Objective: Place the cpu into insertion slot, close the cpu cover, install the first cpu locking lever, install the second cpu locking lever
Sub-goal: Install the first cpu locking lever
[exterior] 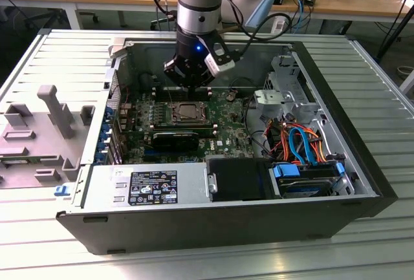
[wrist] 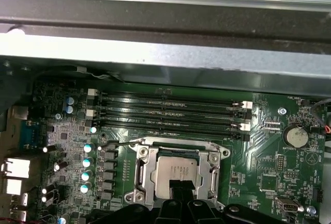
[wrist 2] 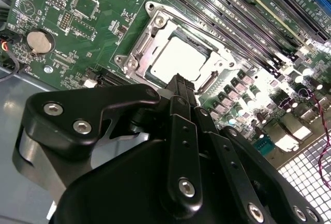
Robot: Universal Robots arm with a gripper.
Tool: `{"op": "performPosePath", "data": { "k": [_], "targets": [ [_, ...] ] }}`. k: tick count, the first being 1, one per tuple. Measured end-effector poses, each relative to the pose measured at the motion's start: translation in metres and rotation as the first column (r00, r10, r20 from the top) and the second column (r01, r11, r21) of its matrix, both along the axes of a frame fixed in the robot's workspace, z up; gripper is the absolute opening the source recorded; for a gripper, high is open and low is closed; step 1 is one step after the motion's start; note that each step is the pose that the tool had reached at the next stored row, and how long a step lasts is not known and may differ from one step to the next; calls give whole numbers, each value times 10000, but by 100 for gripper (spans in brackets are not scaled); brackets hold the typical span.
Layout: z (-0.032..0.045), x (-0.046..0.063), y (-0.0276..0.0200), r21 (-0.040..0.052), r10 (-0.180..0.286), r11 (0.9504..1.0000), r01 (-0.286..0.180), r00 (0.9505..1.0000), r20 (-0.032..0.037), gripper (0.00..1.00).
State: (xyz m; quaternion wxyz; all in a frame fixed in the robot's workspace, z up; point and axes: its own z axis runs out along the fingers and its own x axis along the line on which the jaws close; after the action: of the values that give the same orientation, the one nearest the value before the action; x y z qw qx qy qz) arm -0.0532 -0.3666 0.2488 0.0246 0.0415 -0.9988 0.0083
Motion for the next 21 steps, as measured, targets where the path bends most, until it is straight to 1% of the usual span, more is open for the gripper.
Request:
{"op": "performPosePath", "data": {
  "k": [21],
  "targets": [
    [0,-146,-1,0,0,10000,0,10000,2,11]
  ]
}}
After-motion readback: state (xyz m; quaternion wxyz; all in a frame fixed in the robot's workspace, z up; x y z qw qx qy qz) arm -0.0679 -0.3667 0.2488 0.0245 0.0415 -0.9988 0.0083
